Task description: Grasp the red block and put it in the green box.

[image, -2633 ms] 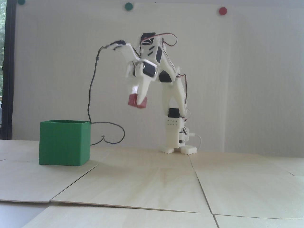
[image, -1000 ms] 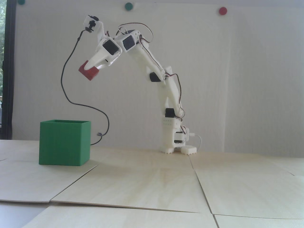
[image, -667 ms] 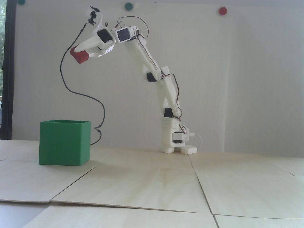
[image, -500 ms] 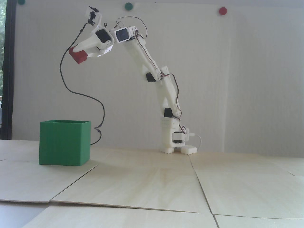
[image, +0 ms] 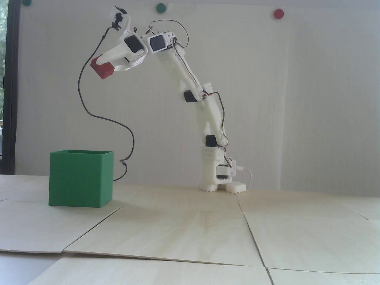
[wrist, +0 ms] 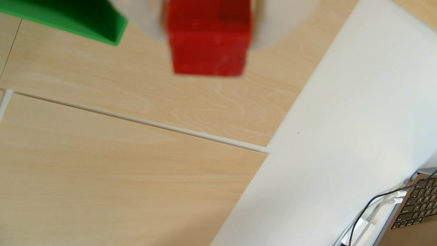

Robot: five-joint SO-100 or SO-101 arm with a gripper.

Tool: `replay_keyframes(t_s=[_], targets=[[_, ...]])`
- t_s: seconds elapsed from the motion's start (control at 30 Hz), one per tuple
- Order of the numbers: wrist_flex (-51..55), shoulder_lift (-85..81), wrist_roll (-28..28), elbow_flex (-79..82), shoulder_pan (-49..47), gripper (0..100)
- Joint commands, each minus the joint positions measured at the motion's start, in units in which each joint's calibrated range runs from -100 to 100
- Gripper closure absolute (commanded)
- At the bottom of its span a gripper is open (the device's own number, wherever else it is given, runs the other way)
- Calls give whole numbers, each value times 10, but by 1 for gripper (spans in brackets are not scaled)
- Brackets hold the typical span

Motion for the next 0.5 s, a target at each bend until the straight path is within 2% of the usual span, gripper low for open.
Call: replay_keyframes(t_s=[0.0,0.47], targets=[[-22,-12,1,-44,14,93],[-22,-12,1,-42,17,92]])
